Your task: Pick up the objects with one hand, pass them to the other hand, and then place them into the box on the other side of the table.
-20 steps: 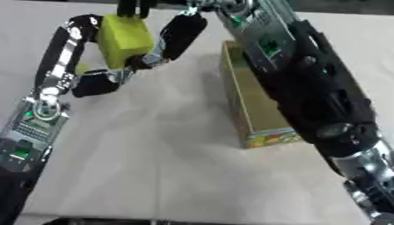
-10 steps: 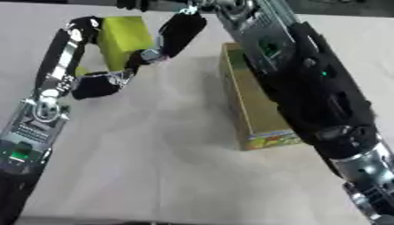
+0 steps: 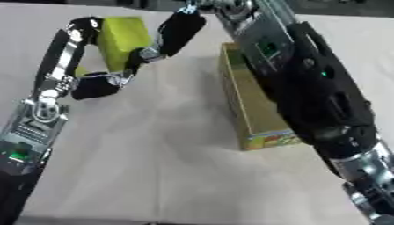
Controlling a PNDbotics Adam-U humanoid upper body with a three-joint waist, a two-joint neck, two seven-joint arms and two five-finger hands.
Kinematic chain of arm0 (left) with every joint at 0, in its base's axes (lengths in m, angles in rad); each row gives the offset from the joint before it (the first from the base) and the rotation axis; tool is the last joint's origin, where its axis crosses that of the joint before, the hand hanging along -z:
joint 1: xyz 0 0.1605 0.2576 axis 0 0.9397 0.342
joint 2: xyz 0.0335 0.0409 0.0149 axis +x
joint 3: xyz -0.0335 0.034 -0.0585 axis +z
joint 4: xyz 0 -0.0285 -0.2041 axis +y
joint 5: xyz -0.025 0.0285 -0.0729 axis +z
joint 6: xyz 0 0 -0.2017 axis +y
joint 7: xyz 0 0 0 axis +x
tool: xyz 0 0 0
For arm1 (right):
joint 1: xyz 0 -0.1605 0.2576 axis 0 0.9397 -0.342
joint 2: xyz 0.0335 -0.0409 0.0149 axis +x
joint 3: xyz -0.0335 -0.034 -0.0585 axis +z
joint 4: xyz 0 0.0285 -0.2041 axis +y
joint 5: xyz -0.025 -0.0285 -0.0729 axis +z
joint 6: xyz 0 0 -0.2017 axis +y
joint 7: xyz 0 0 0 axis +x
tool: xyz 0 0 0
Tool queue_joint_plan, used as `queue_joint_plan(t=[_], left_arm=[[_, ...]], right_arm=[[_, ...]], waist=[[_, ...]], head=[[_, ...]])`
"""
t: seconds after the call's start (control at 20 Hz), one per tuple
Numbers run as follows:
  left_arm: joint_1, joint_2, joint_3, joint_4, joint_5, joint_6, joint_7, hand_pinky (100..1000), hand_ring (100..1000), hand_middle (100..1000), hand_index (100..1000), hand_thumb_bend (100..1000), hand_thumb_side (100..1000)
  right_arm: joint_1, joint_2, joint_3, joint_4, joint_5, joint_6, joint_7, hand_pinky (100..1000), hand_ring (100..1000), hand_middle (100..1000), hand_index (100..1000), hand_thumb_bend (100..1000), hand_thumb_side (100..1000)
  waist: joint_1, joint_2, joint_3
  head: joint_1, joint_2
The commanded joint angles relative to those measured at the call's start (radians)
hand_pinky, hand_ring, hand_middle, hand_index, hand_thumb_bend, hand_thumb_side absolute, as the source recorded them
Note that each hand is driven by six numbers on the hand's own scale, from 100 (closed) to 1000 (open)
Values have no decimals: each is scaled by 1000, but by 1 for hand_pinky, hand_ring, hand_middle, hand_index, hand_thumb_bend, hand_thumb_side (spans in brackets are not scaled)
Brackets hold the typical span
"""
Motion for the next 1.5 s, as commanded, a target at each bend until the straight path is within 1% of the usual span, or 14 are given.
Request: queue_joint_plan(t=[0.05,0.55,0.9,1.05,1.2,1.5], left_arm=[[-18,-1,1,-29,3,-5,-3,673,569,450,464,100,165],[-21,-1,-4,-56,-4,-17,-21,674,570,451,465,100,167],[-21,-2,-7,-64,5,-18,-33,673,570,451,465,100,171],[-20,-2,-8,-62,7,-17,-34,673,570,451,466,100,173],[-19,-3,-7,-58,7,-16,-33,673,570,451,467,100,172],[-19,-4,-6,-54,5,-17,-32,674,571,452,469,100,174]], right_arm=[[-18,-13,-7,-10,0,-4,5,867,788,782,836,521,351],[-17,-8,-5,6,6,-10,12,867,788,782,836,522,354],[-17,-6,-2,14,6,-14,16,866,786,780,834,523,355],[-16,-5,-2,14,2,-12,14,864,783,774,824,520,350],[-15,-6,-1,12,-5,-8,9,861,778,750,800,516,336],[-14,-8,1,10,-23,4,2,854,764,679,732,503,299]], waist=[[0,-4,0],[0,-1,2],[1,2,1],[2,2,1],[2,2,1],[1,2,2]], head=[[-2,-10],[-5,-16],[-17,-63],[-19,-73],[-19,-75],[-18,-64]])
